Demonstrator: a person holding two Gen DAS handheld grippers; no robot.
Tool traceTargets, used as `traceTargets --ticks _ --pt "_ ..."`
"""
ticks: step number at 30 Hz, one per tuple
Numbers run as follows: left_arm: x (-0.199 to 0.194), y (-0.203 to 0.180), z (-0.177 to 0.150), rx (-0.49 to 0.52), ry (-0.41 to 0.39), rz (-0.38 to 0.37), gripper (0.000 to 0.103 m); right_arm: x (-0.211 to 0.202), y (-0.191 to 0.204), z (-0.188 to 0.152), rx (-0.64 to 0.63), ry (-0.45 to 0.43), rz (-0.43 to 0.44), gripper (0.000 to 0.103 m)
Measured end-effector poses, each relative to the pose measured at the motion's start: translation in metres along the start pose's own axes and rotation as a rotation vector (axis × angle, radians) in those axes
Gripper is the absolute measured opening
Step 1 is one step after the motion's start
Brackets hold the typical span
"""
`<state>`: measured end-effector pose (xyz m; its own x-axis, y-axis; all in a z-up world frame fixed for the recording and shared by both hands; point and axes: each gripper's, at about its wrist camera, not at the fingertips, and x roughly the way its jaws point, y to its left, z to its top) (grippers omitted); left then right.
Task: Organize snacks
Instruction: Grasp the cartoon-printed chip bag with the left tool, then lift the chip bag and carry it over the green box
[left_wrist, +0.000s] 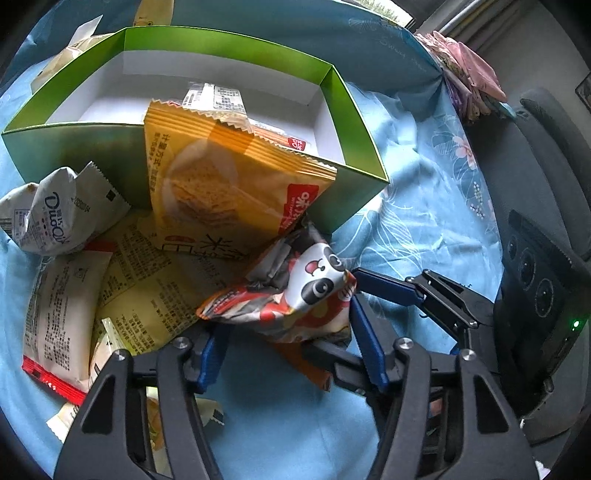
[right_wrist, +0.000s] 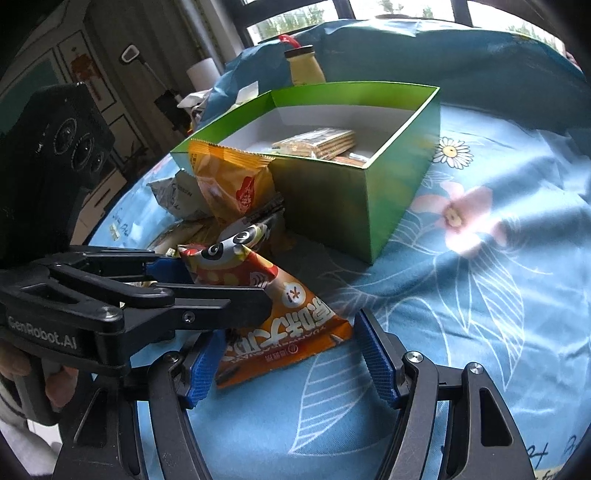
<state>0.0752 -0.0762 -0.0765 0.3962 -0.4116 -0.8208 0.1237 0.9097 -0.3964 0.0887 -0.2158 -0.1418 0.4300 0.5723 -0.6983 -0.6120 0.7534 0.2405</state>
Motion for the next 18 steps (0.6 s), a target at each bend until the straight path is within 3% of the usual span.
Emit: traceTargets --ticks 5,12,13,14,18 --pt "0.0 0.003 0.001 -0.002 -0.001 -0.001 0.059 0.004 0.003 0.002 -0.008 -0.006 0.0 0.075" --pt "-0.004 -0.004 -0.005 0.059 -0.004 0.005 0.05 -0.002 0.01 -0.006 -0.013 -0.038 0.004 0.059" --pt "-0.006 -0.004 -0.005 0.06 -0.007 0.002 0.049 -0.004 0.012 -0.007 -0.017 -0.041 0.007 0.054" --pt "-0.009 -0.004 -0.005 0.06 -0.011 -0.003 0.047 -0.007 0.015 -0.008 -0.019 -0.048 0.039 0.038" --pt "-0.015 -0.006 -0.008 0.077 -0.016 -0.003 0.042 -0.011 0.024 -0.016 -0.011 -0.056 0.035 0.037"
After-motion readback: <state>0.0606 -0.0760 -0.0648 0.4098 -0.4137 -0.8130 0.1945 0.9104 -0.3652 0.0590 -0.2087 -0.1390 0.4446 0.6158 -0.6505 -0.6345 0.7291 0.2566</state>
